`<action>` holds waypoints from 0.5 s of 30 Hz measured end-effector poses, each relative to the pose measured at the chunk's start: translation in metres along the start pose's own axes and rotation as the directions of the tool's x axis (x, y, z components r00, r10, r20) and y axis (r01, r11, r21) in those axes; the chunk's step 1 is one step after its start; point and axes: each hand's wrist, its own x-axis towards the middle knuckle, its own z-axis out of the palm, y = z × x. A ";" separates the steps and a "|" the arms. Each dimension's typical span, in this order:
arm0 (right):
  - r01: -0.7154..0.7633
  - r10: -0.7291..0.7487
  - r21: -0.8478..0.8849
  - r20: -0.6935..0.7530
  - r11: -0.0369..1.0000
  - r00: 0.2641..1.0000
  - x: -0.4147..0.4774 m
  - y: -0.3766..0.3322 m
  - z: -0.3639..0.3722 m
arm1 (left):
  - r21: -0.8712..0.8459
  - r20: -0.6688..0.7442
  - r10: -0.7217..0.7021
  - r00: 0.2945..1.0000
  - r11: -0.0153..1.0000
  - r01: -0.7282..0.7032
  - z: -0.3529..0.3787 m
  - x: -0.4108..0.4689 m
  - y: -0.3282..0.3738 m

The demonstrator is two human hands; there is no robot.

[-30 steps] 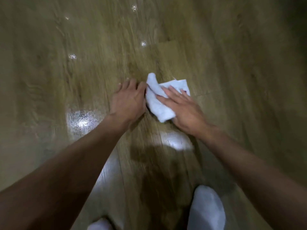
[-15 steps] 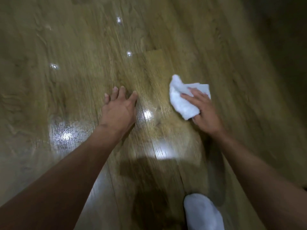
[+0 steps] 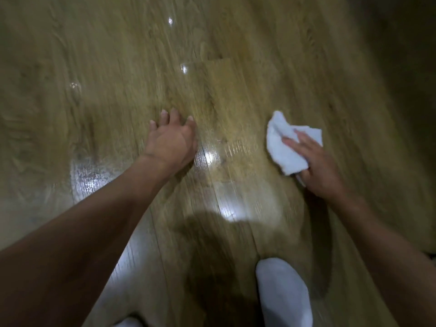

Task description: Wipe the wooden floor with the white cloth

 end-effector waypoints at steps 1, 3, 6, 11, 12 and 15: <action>-0.078 0.077 -0.012 -0.044 0.997 0.996 0.014 0.007 -0.005 | 0.008 -0.006 -0.003 1.000 1.000 0.003 0.003 0.000 0.000; -0.197 0.191 -0.052 -0.101 0.979 0.976 0.047 0.001 -0.007 | 0.026 -0.019 -0.016 1.000 1.000 0.016 0.007 0.001 0.000; -0.097 0.096 -0.007 -0.041 0.995 0.995 0.054 -0.028 0.004 | 0.017 -0.022 -0.027 0.999 0.999 0.028 0.008 0.001 0.003; 0.134 -0.126 -0.054 0.125 0.989 0.984 -0.032 0.000 -0.003 | -0.010 -0.039 -0.001 0.999 1.000 0.001 0.008 0.000 -0.002; 0.124 -0.114 -0.072 0.122 0.990 0.986 -0.036 0.020 -0.010 | -0.004 -0.037 0.005 0.999 1.000 -0.006 0.011 -0.001 -0.005; -0.089 0.084 -0.126 -0.041 0.988 0.996 -0.013 0.057 -0.025 | 0.021 -0.043 0.011 0.999 1.000 -0.010 0.016 -0.002 -0.008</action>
